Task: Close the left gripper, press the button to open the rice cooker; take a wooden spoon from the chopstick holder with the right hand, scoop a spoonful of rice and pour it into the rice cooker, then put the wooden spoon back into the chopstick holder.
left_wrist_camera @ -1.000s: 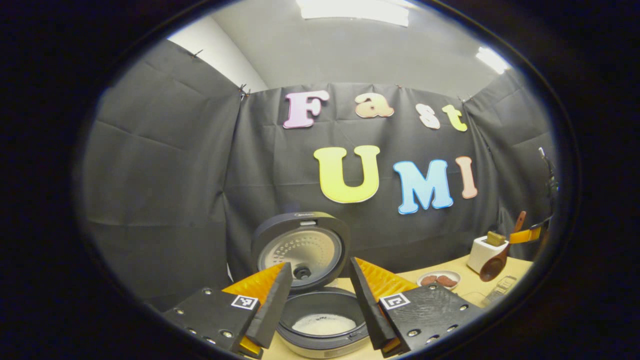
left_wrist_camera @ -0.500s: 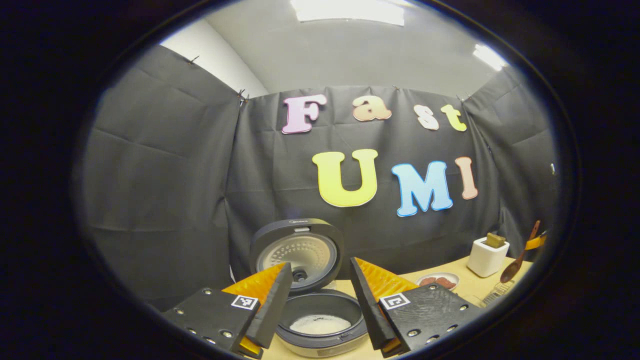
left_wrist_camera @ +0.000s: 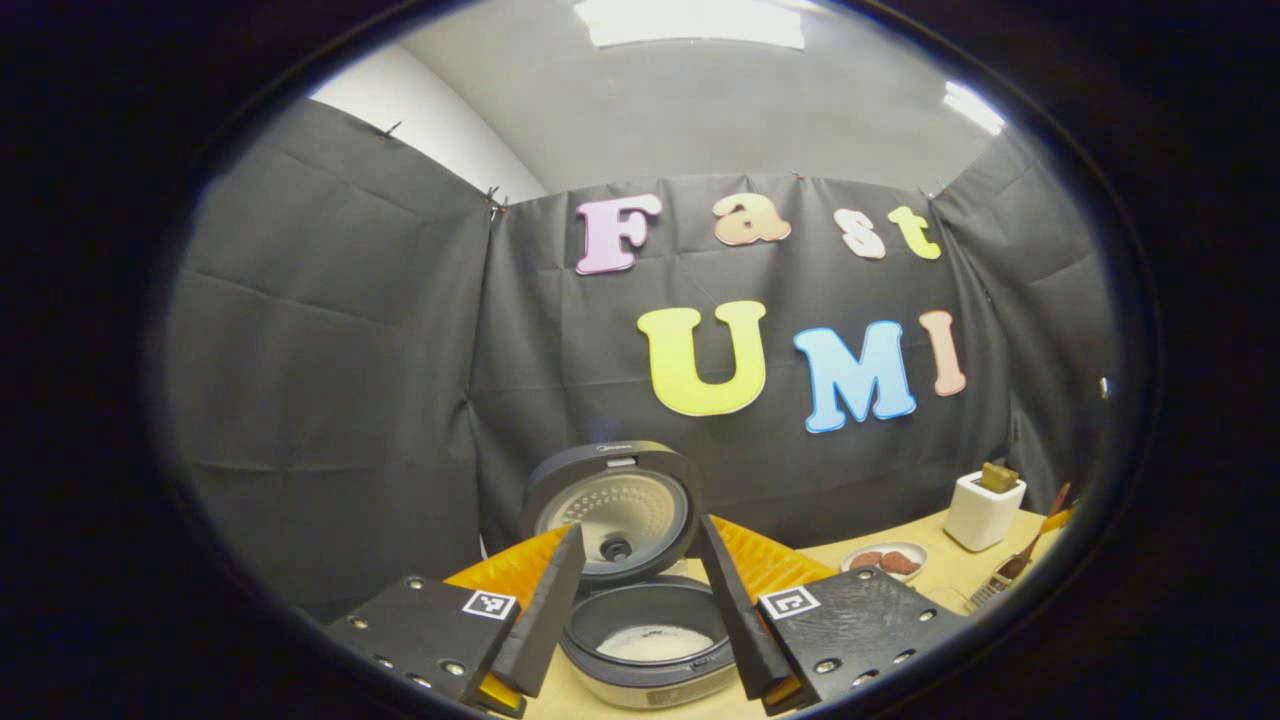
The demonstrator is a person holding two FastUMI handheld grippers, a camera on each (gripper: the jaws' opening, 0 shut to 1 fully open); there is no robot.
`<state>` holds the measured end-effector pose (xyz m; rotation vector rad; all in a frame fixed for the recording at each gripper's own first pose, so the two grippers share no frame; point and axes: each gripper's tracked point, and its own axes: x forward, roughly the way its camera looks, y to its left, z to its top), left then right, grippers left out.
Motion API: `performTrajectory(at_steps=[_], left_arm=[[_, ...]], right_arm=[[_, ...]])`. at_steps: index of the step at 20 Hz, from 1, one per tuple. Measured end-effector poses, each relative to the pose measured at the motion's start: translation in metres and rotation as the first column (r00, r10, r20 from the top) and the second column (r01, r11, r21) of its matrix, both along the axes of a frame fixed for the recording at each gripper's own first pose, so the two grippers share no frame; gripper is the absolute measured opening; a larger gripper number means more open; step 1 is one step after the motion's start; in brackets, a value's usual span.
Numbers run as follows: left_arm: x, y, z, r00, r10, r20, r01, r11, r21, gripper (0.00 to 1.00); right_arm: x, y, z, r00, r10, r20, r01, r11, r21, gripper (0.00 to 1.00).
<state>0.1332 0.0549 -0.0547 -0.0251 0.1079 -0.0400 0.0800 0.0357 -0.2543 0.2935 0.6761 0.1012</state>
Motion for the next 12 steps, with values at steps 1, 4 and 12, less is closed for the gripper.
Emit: performTrajectory(at_steps=[1,4,12], left_arm=[[0.001,0.001,0.001,1.000,0.000,0.000,0.000,1.000,-0.003,0.73],[0.007,0.001,0.001,1.000,-0.001,-0.002,0.001,1.000,-0.010,0.73],[0.053,0.004,0.014,1.000,-0.008,0.005,0.008,1.000,-0.025,0.72]], right_arm=[[-0.003,0.000,-0.004,1.000,-0.002,-0.015,0.003,1.000,0.011,0.11],[-0.005,-0.004,-0.004,1.000,-0.025,-0.019,0.026,0.999,0.047,0.14],[-0.003,-0.042,0.076,0.972,-0.105,0.210,0.145,0.971,-0.188,0.98]])
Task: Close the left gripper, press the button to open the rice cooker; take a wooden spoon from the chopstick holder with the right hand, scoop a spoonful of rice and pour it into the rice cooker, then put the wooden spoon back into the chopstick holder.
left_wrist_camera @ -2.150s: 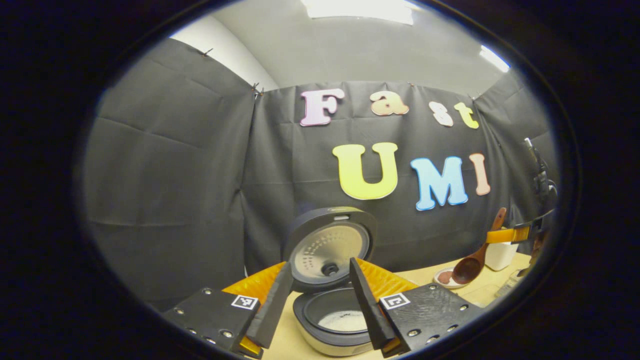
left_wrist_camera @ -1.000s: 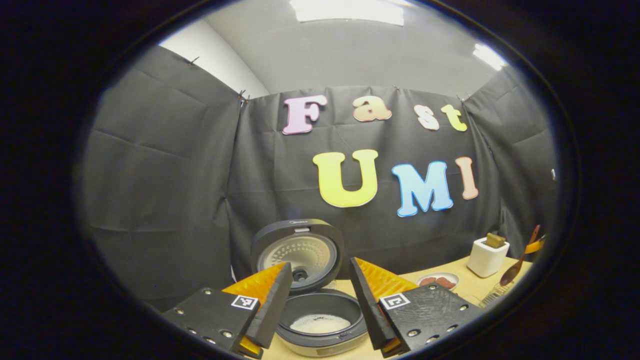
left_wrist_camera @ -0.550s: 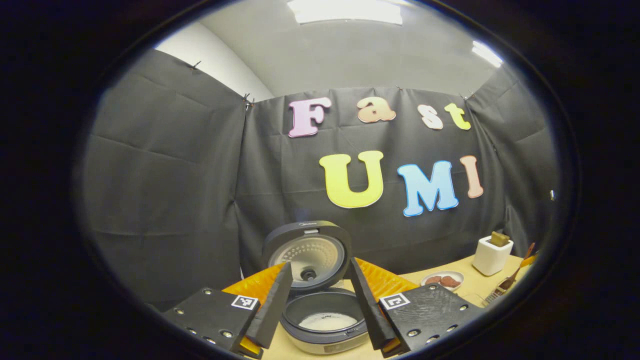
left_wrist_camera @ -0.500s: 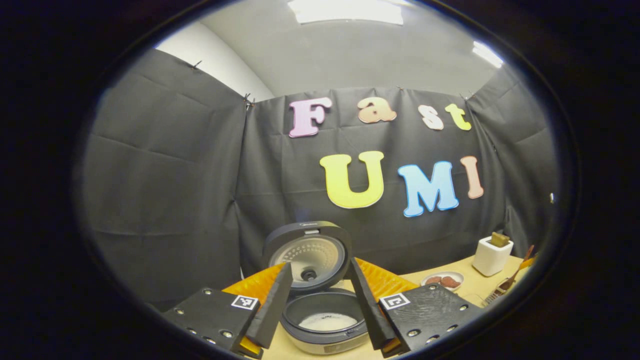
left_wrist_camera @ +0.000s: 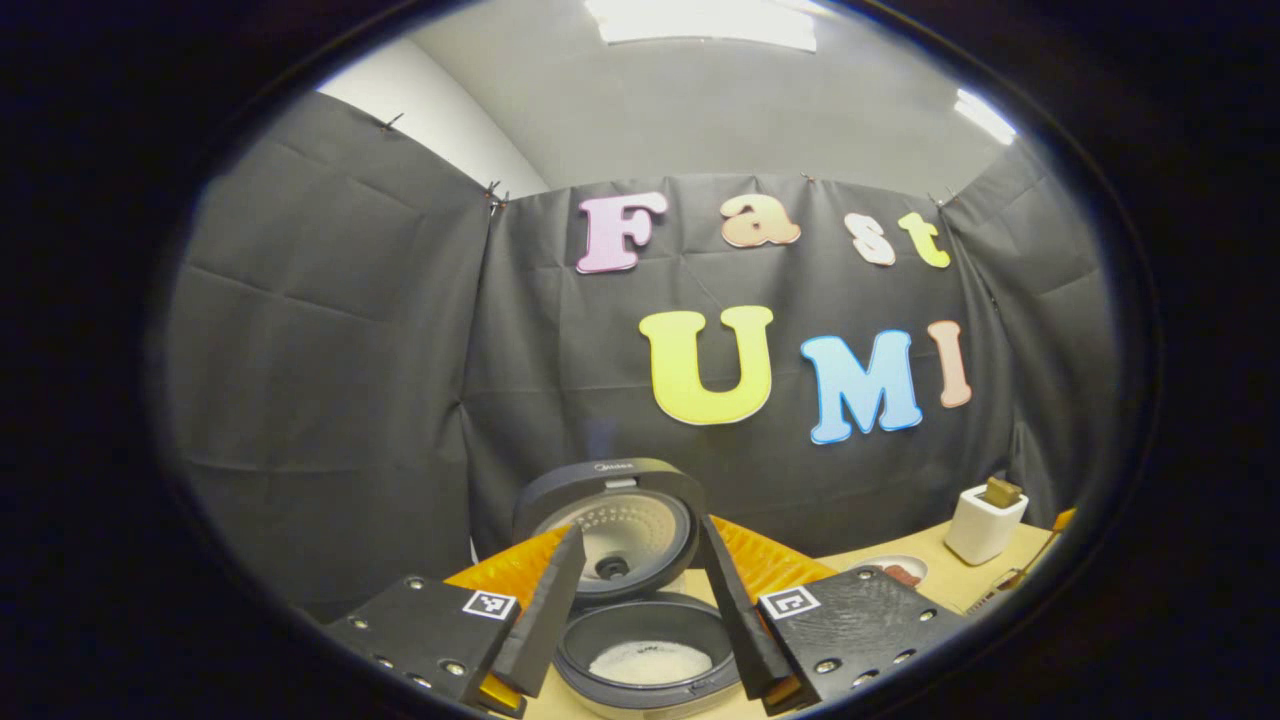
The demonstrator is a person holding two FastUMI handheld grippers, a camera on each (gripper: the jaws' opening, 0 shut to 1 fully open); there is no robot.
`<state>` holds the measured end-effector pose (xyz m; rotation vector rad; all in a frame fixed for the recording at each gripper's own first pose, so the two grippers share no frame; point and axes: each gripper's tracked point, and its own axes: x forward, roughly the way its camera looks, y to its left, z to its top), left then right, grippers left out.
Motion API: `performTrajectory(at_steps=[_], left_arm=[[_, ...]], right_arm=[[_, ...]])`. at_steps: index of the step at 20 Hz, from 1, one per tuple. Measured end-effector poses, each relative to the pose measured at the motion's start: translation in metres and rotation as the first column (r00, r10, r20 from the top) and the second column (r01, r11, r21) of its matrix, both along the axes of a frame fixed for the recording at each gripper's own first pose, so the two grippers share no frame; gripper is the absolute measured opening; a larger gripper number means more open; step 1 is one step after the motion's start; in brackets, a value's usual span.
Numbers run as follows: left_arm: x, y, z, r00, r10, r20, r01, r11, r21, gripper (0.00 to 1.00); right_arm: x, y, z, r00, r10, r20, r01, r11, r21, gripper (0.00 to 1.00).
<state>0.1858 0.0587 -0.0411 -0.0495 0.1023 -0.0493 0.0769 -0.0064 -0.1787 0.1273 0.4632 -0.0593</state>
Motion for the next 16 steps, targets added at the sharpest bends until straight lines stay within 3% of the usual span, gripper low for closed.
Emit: performTrajectory(at_steps=[7,12,16], left_arm=[[0.090,0.029,0.010,1.000,0.019,0.013,-0.019,1.000,-0.002,0.72],[0.160,0.041,-0.010,0.999,0.029,-0.033,-0.030,0.999,-0.013,0.73],[0.187,0.047,-0.032,0.997,0.029,-0.067,-0.030,0.999,-0.012,0.73]], right_arm=[[-0.001,0.014,0.058,0.989,-0.033,0.142,0.044,0.996,-0.071,0.98],[-0.004,0.033,0.055,0.990,-0.023,0.138,0.039,0.993,-0.113,0.98],[-0.007,0.046,0.052,0.993,-0.009,0.121,0.024,0.992,-0.126,0.98]])
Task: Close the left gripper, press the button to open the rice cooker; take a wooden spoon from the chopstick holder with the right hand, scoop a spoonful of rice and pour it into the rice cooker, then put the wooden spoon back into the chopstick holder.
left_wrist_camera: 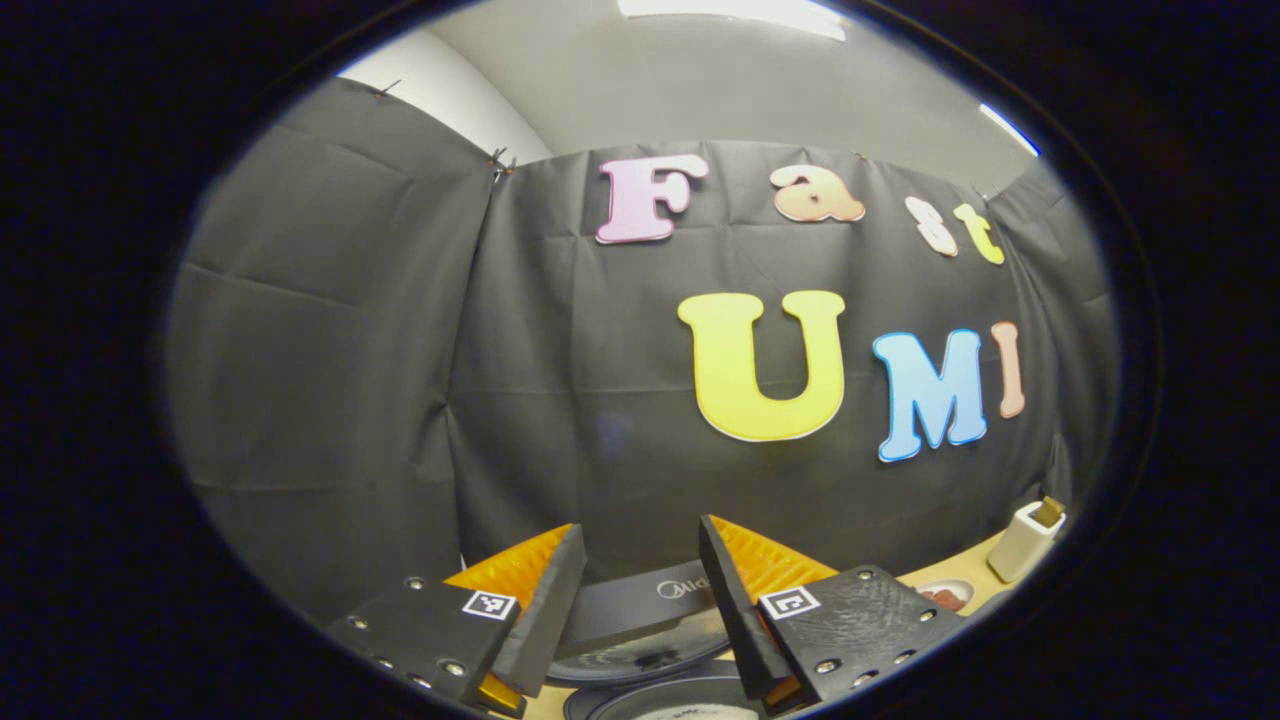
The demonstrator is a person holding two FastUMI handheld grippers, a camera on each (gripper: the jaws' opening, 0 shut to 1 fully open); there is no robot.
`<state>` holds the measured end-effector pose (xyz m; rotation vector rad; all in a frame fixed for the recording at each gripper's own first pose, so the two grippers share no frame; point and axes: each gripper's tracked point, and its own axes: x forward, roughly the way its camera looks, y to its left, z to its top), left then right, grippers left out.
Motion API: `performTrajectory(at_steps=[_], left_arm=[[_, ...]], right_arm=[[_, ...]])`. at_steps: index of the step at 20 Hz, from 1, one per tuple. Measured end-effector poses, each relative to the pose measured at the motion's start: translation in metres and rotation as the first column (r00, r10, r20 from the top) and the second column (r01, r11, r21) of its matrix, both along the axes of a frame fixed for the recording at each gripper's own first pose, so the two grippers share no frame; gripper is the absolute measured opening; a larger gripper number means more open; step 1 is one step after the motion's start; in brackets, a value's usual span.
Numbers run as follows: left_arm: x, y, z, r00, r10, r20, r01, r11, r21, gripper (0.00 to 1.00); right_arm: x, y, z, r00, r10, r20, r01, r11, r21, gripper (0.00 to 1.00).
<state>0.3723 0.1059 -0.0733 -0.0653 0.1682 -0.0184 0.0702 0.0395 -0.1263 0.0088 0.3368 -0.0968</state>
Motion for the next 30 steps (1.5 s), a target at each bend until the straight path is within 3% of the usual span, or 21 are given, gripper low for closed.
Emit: performTrajectory(at_steps=[7,17,30], left_arm=[[-0.018,-0.012,-0.013,0.999,-0.030,-0.037,0.029,0.998,-0.049,0.76],[-0.098,-0.045,-0.028,0.993,-0.101,-0.062,0.097,0.993,-0.061,0.77],[-0.184,-0.078,-0.087,0.973,-0.168,-0.156,0.157,0.984,-0.085,0.77]], right_arm=[[0.002,0.016,0.005,0.999,0.049,0.010,-0.049,0.999,0.002,0.98],[-0.005,0.032,0.004,0.988,0.152,0.003,-0.152,0.988,0.034,0.98],[-0.023,0.040,0.008,0.974,0.225,0.015,-0.226,0.973,0.050,0.98]])
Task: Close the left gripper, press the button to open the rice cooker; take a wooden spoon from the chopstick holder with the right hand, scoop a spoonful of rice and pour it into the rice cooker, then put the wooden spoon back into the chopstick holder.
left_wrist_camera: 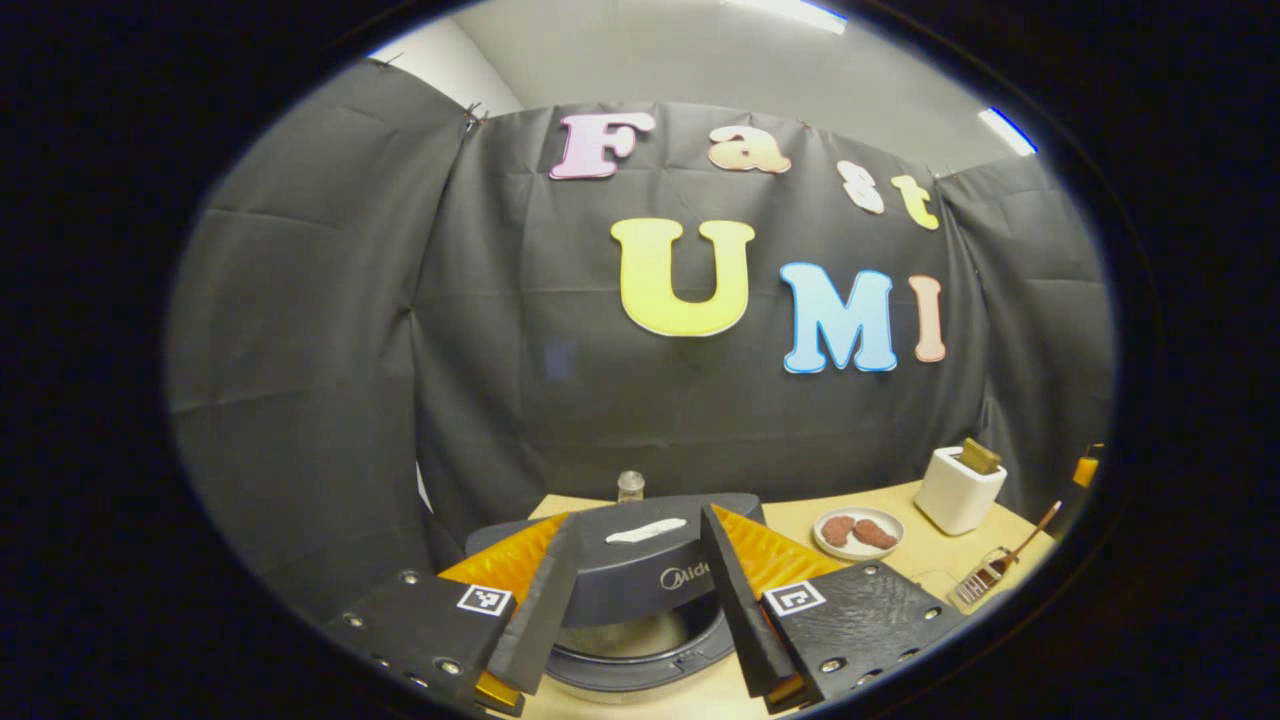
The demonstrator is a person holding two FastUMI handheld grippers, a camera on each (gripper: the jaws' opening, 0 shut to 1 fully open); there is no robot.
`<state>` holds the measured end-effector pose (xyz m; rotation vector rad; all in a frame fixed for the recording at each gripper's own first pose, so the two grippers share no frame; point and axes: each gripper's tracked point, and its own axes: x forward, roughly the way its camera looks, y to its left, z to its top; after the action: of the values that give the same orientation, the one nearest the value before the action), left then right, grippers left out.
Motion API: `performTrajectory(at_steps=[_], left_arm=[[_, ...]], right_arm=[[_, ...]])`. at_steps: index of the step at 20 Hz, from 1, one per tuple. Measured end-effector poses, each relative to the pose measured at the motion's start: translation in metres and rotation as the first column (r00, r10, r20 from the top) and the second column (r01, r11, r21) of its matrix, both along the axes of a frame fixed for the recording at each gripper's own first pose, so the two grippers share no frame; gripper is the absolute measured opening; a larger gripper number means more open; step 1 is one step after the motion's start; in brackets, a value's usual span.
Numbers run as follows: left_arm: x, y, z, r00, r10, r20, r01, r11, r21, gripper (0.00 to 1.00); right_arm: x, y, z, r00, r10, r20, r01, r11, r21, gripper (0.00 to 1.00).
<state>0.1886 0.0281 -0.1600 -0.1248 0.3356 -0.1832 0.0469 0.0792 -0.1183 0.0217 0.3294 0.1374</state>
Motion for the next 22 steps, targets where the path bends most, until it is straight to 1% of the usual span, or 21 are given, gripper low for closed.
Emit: performTrajectory(at_steps=[7,9,12,14,16,17,18,19,20,21,22], left_arm=[[-0.030,-0.012,-0.040,0.998,-0.019,-0.054,0.018,1.000,-0.026,0.77],[-0.037,-0.014,-0.050,0.998,-0.023,-0.066,0.021,0.999,-0.035,0.78],[-0.044,-0.017,-0.066,0.996,-0.026,-0.085,0.022,0.999,-0.043,0.77],[-0.048,-0.019,-0.076,0.995,-0.027,-0.100,0.024,0.999,-0.034,0.78],[-0.049,-0.020,-0.085,0.993,-0.026,-0.114,0.024,0.999,-0.021,0.77],[-0.050,-0.020,-0.086,0.994,-0.024,-0.111,0.022,1.000,-0.013,0.79],[-0.049,-0.020,-0.085,0.995,-0.021,-0.098,0.020,1.000,-0.007,0.79],[-0.050,-0.020,-0.089,0.994,-0.017,-0.104,0.017,1.000,-0.001,0.76],[-0.051,-0.021,-0.092,0.994,-0.013,-0.105,0.014,1.000,0.012,0.79],[-0.052,-0.021,-0.095,0.994,-0.009,-0.109,0.012,0.999,0.034,0.77],[-0.051,-0.021,-0.097,0.994,-0.003,-0.112,0.008,0.999,0.045,0.80]], right_arm=[[-0.007,0.002,0.004,1.000,0.015,0.004,-0.015,1.000,-0.004,0.98],[-0.008,0.003,0.004,1.000,0.021,0.005,-0.021,1.000,-0.005,0.98],[-0.008,0.006,0.004,0.999,0.034,0.003,-0.034,0.999,-0.015,0.98],[-0.007,0.008,0.005,0.999,0.043,0.003,-0.043,0.999,-0.018,0.98],[-0.007,0.010,0.005,0.999,0.050,0.004,-0.050,0.999,-0.019,0.98],[-0.006,0.010,0.005,0.999,0.052,0.004,-0.052,0.998,-0.023,0.98],[-0.007,0.009,0.006,0.999,0.053,0.003,-0.053,0.998,-0.026,0.98],[-0.006,0.009,0.005,0.999,0.054,0.002,-0.054,0.998,-0.027,0.98],[-0.006,0.009,0.005,0.998,0.055,0.000,-0.055,0.998,-0.025,0.98],[-0.006,0.010,0.004,0.998,0.057,0.000,-0.057,0.998,-0.023,0.98],[-0.007,0.011,0.004,0.998,0.061,-0.002,-0.061,0.998,-0.021,0.98]])
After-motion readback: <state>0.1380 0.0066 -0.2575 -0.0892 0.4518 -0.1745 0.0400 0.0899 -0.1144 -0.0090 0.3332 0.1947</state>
